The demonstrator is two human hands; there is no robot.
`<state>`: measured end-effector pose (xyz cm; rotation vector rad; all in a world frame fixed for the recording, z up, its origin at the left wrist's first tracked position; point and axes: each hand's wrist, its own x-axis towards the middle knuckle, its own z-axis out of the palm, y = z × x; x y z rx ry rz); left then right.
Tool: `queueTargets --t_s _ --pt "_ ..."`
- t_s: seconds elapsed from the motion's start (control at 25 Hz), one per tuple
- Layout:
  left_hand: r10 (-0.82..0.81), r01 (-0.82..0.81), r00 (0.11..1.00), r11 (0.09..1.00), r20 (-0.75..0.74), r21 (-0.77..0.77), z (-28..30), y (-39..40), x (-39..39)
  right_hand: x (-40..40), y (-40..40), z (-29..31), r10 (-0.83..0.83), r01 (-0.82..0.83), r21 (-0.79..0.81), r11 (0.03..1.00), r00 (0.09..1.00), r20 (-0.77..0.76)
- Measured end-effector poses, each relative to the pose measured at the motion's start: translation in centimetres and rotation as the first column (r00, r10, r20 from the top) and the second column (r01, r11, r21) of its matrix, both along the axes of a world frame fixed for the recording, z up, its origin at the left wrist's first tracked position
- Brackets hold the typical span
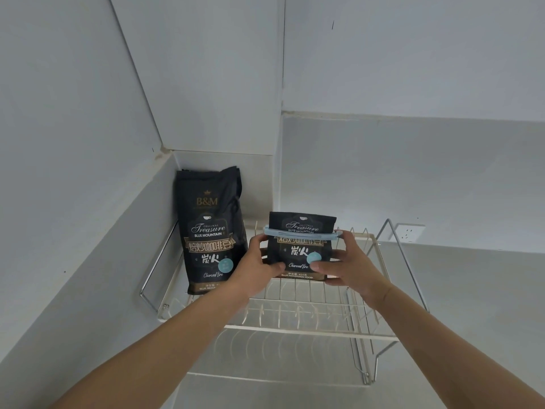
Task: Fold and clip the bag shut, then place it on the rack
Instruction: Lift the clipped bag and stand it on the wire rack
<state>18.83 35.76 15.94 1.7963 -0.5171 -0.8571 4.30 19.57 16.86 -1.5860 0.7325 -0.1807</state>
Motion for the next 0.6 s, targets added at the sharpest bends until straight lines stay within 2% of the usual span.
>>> queueTargets --t_s 0.32,0.6 --pt "-0.071 0.060 0.996 0.981 0.054 0.184 0.9 -0.6 -0.3 -0.4 0.0 0.2 0.014 -0.018 -0.026 0.999 0.992 -0.123" --pt "-0.092 0.076 0.994 0.974 0.065 0.214 1.5 -0.8 -0.6 -0.3 -0.3 0.0 0.022 -0.023 -0.007 1.000 0.990 -0.142"
